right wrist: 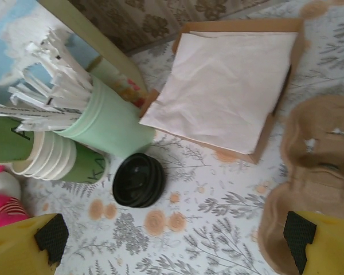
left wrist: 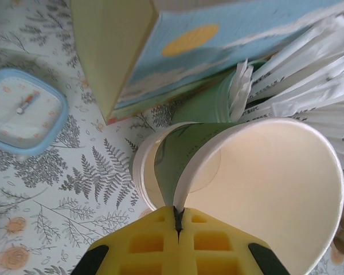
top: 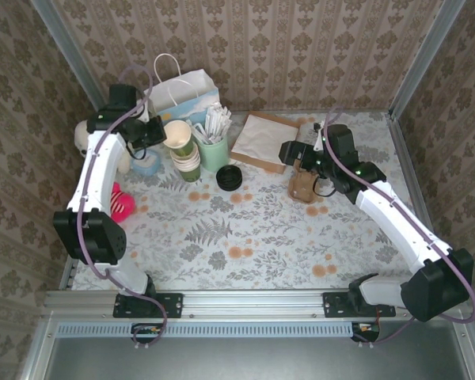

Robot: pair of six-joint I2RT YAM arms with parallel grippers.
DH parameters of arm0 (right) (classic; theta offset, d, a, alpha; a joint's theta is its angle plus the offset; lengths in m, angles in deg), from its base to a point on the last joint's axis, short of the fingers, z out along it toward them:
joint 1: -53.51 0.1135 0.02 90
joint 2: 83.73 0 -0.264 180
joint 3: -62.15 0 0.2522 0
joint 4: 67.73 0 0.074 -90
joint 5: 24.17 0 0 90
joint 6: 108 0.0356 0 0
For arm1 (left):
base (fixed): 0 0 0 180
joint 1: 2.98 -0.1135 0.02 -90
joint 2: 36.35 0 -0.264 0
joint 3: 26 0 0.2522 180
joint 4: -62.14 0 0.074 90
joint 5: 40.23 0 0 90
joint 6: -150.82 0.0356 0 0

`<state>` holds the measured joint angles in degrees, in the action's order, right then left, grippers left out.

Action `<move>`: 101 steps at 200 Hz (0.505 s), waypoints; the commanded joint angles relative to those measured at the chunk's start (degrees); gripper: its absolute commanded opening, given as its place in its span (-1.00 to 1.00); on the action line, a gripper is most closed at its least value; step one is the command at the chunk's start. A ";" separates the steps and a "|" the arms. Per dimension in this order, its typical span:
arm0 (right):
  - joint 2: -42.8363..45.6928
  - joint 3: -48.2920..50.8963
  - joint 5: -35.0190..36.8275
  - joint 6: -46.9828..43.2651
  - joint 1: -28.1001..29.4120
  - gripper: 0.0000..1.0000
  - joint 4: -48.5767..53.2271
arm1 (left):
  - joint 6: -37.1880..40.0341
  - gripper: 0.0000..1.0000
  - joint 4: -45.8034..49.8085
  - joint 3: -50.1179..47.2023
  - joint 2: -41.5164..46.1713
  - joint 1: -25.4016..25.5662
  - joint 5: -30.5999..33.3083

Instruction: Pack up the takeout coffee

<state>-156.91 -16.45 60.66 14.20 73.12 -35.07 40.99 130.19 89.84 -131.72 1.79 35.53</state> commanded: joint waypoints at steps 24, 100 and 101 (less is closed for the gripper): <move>-2.35 2.40 -1.08 6.75 2.57 1.00 -10.28 | 3.03 -1.00 6.73 6.89 3.95 -0.47 0.82; -5.88 7.89 9.47 16.03 3.89 1.00 -16.20 | 3.54 -1.00 12.56 0.60 13.74 4.14 -0.23; -5.94 7.89 9.29 15.95 3.91 1.00 -16.36 | 3.43 -1.00 12.54 0.28 13.95 4.30 -0.20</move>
<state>-161.68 -11.40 65.54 26.97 76.71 -46.53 43.92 139.10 96.05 -122.50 3.45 36.04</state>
